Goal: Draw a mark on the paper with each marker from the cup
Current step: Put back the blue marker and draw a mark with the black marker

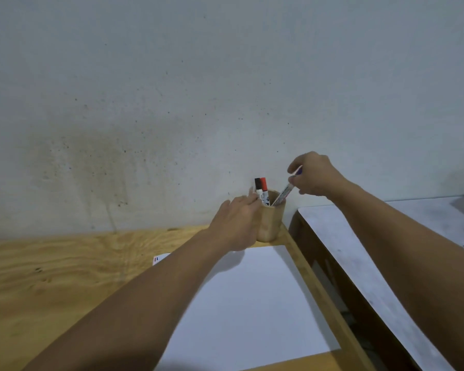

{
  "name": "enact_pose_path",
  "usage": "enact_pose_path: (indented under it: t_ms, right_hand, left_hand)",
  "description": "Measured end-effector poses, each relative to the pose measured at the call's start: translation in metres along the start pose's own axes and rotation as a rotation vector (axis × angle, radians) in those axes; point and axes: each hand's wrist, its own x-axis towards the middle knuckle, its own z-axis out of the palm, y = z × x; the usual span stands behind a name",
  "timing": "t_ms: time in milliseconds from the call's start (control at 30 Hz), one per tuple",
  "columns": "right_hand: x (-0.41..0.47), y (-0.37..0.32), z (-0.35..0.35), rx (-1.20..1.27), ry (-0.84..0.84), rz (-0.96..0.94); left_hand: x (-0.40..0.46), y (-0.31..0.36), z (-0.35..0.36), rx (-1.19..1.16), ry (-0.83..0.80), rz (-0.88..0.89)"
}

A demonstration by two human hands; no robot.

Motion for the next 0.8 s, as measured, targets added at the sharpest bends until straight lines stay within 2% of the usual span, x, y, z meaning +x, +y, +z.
enact_pose_path:
  t_ms: [100,267,400,600,800]
  right_hand:
    - [0.008,0.001,0.019,0.048,0.012,-0.049]
    - [0.016,0.004,0.043,-0.01,-0.037,-0.066]
    - [0.021,0.007,0.048,-0.005,-0.042,-0.069]
    - [0.023,-0.008,0.06,-0.01,-0.034,-0.171]
    - [0.026,-0.012,0.068,-0.01,-0.041,-0.173]
  left_hand:
    - [0.002,-0.005,0.007,-0.003,-0.007,0.012]
    - [0.003,-0.009,0.01,-0.032,0.003,0.019]
    - [0.001,-0.013,0.011,-0.078,-0.024,-0.031]
    - [-0.001,-0.014,0.013,-0.144,-0.03,-0.063]
    - [-0.01,0.003,0.01,-0.122,-0.01,-0.11]
